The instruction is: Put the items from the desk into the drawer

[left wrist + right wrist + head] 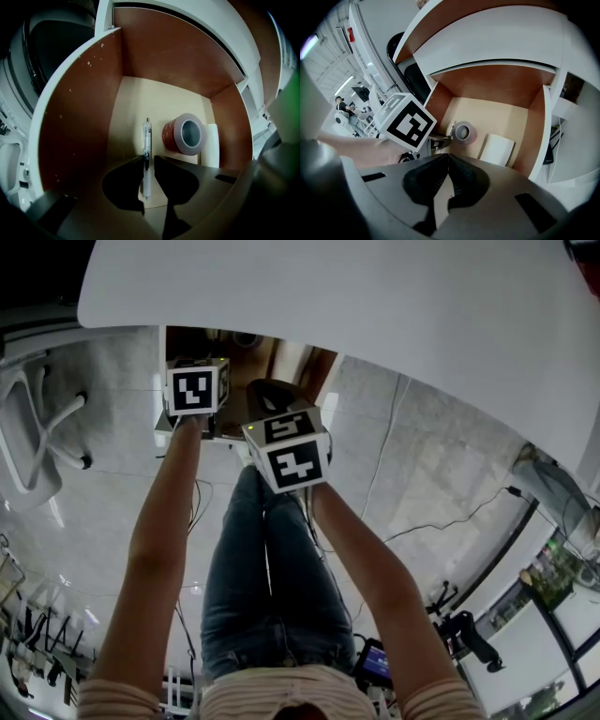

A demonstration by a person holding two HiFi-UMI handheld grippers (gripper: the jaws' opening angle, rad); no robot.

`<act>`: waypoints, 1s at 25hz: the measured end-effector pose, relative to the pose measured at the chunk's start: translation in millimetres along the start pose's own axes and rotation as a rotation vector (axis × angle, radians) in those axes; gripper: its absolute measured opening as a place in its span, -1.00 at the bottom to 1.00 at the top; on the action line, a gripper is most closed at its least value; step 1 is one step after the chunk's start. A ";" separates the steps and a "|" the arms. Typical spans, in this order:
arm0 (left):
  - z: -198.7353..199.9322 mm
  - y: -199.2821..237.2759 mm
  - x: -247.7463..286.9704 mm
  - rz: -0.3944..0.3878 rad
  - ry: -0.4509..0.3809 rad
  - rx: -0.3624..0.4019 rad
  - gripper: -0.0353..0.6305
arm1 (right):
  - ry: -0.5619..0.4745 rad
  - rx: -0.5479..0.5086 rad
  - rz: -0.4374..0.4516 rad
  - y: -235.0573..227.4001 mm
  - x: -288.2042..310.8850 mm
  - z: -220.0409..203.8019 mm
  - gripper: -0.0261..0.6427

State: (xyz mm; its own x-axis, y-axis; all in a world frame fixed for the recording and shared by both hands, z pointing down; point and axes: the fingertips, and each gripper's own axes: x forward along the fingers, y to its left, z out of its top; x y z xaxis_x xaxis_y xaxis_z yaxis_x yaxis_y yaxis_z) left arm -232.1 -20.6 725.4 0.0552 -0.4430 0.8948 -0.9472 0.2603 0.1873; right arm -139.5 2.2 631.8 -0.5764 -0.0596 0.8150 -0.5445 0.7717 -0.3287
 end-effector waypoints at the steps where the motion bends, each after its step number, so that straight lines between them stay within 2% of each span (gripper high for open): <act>1: 4.4 1.3 -2.6 0.006 -0.014 0.009 -0.69 | -0.003 -0.001 0.000 -0.3 -0.4 1.7 -0.87; 7: 18.0 -3.6 -18.8 -0.014 -0.057 0.013 -0.69 | -0.028 0.006 -0.003 0.3 -8.2 11.8 -0.87; 17: 42.9 -11.7 -73.3 -0.019 -0.187 0.018 -0.84 | -0.121 0.009 -0.001 13.6 -39.7 38.2 -0.87; 25: 61.9 -17.1 -123.2 -0.030 -0.283 0.015 -0.87 | -0.185 -0.030 -0.002 22.6 -71.3 57.7 -0.87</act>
State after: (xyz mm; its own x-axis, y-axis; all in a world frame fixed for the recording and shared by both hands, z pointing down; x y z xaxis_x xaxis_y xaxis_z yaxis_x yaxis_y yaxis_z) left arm -242.3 -23.6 586.8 -0.0049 -0.6724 0.7401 -0.9510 0.2319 0.2044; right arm -145.9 -12.7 538.8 -0.6789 -0.1743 0.7133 -0.5288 0.7900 -0.3103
